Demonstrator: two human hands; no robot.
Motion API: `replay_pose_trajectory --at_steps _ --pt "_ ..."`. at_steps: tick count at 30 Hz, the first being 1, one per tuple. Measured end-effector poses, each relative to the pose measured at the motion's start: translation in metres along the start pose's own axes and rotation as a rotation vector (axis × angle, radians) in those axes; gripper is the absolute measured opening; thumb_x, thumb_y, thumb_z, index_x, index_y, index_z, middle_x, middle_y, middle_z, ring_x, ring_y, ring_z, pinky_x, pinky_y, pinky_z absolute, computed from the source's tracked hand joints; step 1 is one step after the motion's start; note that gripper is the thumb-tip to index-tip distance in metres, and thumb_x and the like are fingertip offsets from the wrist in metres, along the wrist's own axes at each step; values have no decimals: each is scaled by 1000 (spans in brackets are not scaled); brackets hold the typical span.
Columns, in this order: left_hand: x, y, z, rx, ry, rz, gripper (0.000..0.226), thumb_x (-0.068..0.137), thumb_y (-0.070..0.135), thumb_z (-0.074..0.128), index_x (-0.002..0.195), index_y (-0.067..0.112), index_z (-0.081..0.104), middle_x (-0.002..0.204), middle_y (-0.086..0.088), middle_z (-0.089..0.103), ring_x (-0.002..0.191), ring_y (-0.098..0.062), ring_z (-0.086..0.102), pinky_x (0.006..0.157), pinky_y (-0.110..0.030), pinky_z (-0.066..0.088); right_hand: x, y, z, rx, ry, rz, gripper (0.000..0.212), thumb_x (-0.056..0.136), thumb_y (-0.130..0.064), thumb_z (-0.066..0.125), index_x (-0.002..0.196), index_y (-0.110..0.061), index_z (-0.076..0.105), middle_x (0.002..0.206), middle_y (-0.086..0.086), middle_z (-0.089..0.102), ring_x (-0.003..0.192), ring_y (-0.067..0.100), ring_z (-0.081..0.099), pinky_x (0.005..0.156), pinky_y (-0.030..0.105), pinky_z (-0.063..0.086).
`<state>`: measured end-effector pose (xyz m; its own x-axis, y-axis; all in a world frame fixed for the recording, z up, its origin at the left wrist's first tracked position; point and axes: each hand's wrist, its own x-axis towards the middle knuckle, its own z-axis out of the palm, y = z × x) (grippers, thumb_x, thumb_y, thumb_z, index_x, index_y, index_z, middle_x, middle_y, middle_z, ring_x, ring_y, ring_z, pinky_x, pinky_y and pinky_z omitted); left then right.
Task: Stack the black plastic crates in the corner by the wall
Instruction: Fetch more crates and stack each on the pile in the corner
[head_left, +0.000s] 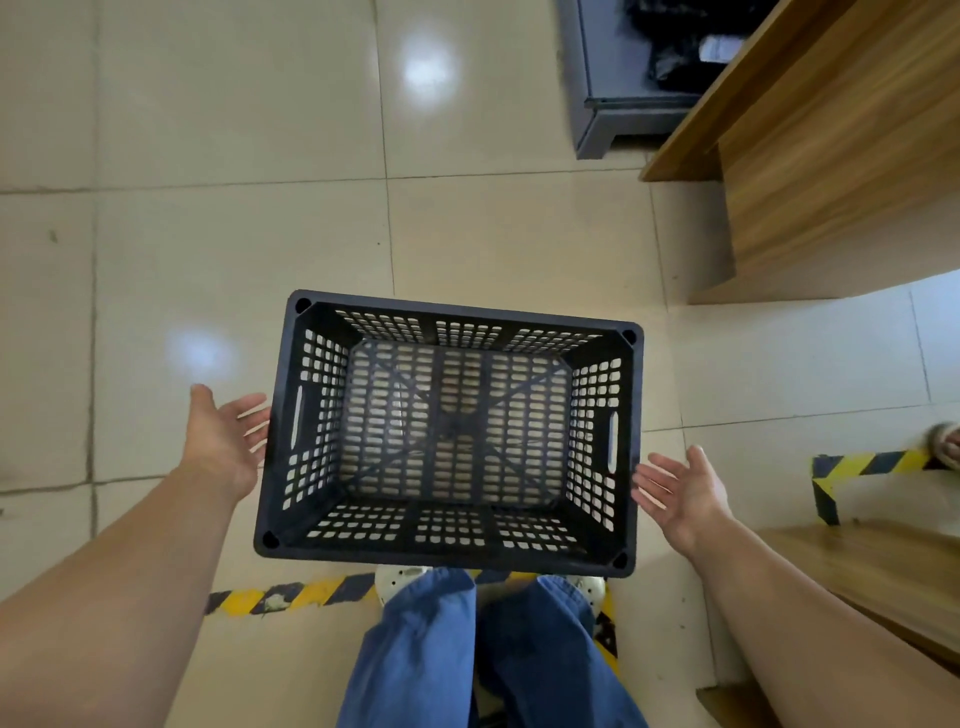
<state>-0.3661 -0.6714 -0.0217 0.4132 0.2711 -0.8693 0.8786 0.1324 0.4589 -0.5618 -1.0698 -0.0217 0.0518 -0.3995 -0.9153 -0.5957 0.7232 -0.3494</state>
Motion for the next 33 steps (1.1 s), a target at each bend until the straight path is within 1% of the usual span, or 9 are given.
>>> replay_pose_trajectory --at_steps 3,7,10,15,18,25,29,31,33 --pt "3 -2 -2 -16 -7 -11 70 94 59 12 127 12 52 118 -5 55 107 -20 49 103 -35 35 1 -5 10 -35 50 -27 60 98 -48 26 122 -3 57 101 9 61 99 21 55 99 38 40" --pt "8 -1 -5 -42 -37 -22 72 94 60 11 133 12 49 123 -6 55 115 -20 49 106 -36 33 2 -12 22 -17 7 10 66 95 -56 20 125 -9 55 137 9 50 130 21 42 113 42 22" --pt "9 1 -6 -24 -38 -30 74 94 62 11 129 11 52 119 -5 56 112 -20 50 99 -36 36 -1 -13 28 28 -109 49 76 91 -64 14 138 -11 44 137 10 51 129 24 43 110 45 25" --pt "2 5 -16 -53 -18 -43 73 94 61 12 128 10 52 98 -2 58 98 -18 51 89 -35 37 -18 -21 36 8 -79 51 77 91 -64 12 145 -13 35 147 11 41 136 26 35 114 48 19" --pt "-11 13 -32 -83 -1 -55 73 94 61 12 126 10 52 97 -2 57 94 -18 51 89 -36 37 -38 -27 45 -48 -61 60 76 92 -63 13 144 -13 36 148 10 39 137 26 34 113 48 20" --pt "-67 49 -100 -126 30 -90 73 93 60 13 126 8 52 97 -5 57 105 -24 49 89 -40 38 -112 -49 78 -218 -66 56 77 91 -63 11 139 -12 43 145 12 43 133 29 38 108 50 27" --pt "-106 76 -154 -194 61 -121 74 93 60 14 127 7 52 96 -6 57 97 -23 52 88 -40 38 -178 -64 108 -329 -92 31 79 91 -64 10 130 -9 52 127 15 55 114 31 50 94 48 34" --pt "-129 90 -181 -223 55 -124 74 92 60 14 127 7 51 95 -6 56 92 -21 52 88 -40 38 -215 -74 125 -362 -119 5 81 90 -64 11 129 -6 51 117 17 57 103 31 53 92 46 36" --pt "-153 105 -209 -254 44 -112 74 92 61 13 128 8 51 97 -6 57 99 -22 51 89 -40 38 -253 -83 143 -396 -147 -22 82 89 -66 12 131 -5 49 122 18 55 108 32 52 93 46 36"
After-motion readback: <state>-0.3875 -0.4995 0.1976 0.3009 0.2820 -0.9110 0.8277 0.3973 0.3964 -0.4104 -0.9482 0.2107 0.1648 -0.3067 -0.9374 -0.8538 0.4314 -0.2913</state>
